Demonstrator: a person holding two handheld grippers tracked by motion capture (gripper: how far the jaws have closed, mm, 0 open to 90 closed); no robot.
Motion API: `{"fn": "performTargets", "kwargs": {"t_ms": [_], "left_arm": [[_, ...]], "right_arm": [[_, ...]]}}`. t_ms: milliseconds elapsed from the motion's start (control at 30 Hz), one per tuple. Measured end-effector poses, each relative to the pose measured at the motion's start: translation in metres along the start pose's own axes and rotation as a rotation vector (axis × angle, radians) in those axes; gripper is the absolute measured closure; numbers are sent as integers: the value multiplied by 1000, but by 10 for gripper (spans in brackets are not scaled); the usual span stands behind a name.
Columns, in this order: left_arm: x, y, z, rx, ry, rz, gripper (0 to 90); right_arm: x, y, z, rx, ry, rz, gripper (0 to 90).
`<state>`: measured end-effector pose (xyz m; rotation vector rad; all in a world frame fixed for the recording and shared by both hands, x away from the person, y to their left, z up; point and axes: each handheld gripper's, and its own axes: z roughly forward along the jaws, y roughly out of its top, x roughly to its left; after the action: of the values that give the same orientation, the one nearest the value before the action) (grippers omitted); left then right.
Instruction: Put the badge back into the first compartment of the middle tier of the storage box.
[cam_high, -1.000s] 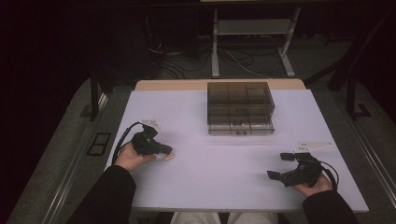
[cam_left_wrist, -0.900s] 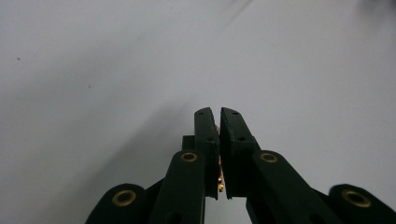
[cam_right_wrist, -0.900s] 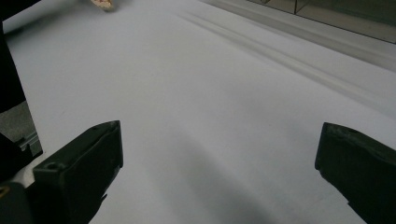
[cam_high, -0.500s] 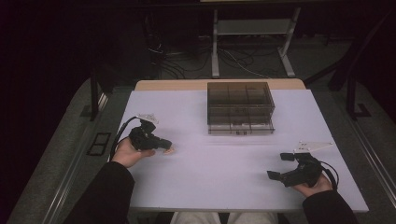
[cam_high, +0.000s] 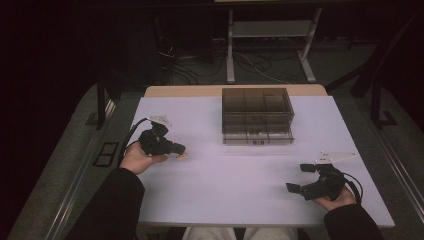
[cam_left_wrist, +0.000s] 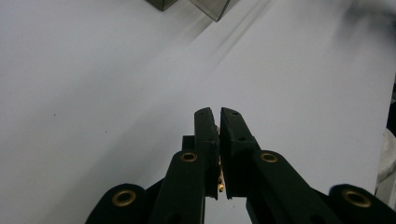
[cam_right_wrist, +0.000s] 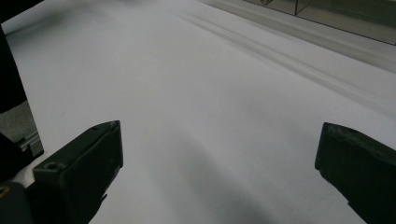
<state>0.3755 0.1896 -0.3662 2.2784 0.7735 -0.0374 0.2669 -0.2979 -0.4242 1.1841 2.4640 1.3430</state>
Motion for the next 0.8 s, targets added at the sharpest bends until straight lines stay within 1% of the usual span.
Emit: {"fn": "performTargets", "kwargs": {"t_ms": [67,100,333,400,533,633,800], "left_arm": [[-1,3,-1,-7,2,2,857],[-1,4,-2,-7,5,11,856],[-4,11,-5,-5,13,22,856],[-4,14,-5,-10,13,23,856],[-6,20,-4,-4,12,39,856],[-7,25,-4,-9,13,46,856],[-9,33,-3,-7,18,49,856]], "right_arm": [[0,0,0,-2,0,3,5],[0,0,0,-1,0,3,5],[0,0,-1,-7,4,5,5],[0,0,-1,-6,5,8,5],[0,0,-2,-7,3,3,5],[0,0,-2,-14,1,1,5],[0,0,-2,-12,5,5,5]]}}
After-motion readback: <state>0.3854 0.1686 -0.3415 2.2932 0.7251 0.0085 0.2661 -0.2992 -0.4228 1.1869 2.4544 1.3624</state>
